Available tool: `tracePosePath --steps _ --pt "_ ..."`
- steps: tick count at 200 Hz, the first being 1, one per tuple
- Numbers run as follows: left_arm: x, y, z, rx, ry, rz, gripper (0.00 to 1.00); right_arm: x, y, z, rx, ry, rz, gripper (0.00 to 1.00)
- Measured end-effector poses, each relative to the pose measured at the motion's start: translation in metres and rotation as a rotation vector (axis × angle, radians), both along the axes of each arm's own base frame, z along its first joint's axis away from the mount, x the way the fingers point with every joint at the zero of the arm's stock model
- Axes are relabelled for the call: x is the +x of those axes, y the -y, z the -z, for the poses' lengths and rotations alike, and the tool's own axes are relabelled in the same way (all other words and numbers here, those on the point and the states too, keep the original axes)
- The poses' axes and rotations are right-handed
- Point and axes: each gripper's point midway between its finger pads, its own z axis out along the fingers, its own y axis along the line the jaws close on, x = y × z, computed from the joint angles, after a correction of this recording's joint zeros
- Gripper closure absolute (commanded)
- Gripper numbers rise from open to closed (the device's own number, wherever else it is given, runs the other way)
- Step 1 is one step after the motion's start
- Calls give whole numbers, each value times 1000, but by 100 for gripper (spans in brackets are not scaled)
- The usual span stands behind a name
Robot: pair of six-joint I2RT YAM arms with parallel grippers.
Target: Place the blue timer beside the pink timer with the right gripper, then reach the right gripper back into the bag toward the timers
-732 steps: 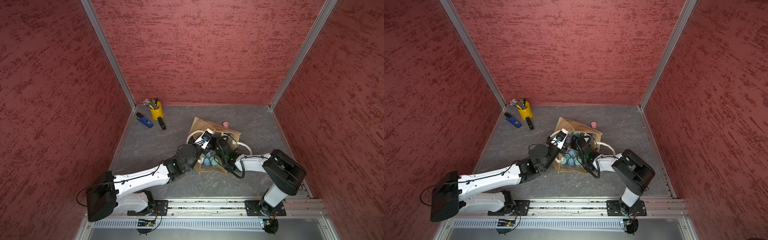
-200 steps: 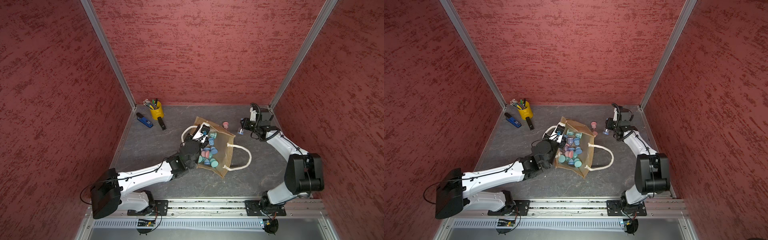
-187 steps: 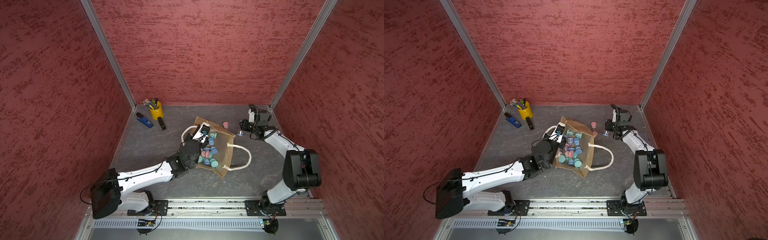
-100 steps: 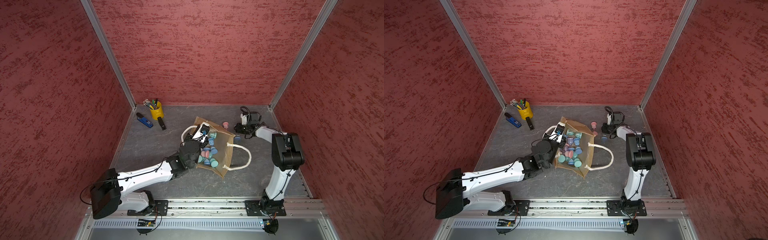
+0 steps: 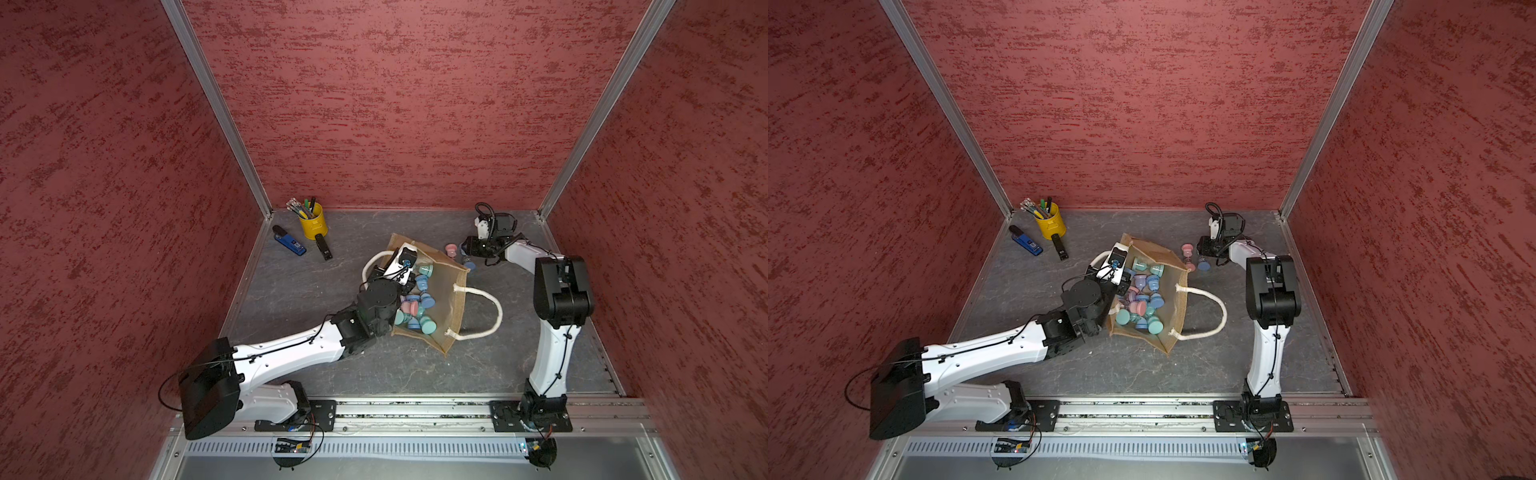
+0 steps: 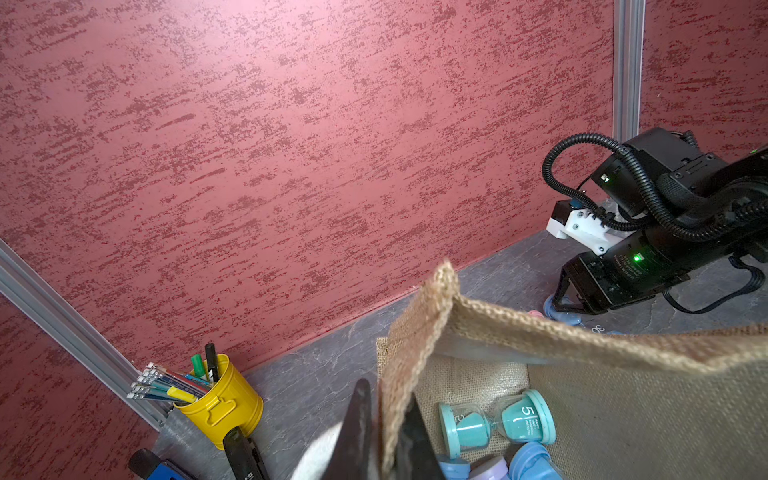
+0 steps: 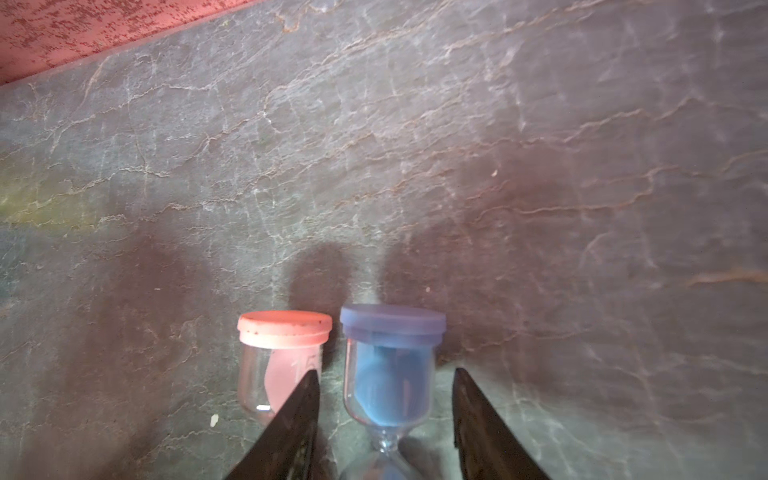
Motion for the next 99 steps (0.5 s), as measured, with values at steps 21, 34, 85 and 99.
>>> tracePosePath --steps 21,34,85,99 --pt "0 -1 0 0 0 -2 100 -2 -3 1 14 -10 -6 48" --pt "1 -1 0 0 0 -2 100 -3 -5 -1 23 -12 -2 48" --pt "1 -1 0 -1 0 -2 100 -37 0 -76 103 98 95 41" --pt "1 -1 0 -3 -1 -2 100 -52 -2 -119 168 198 115 41"
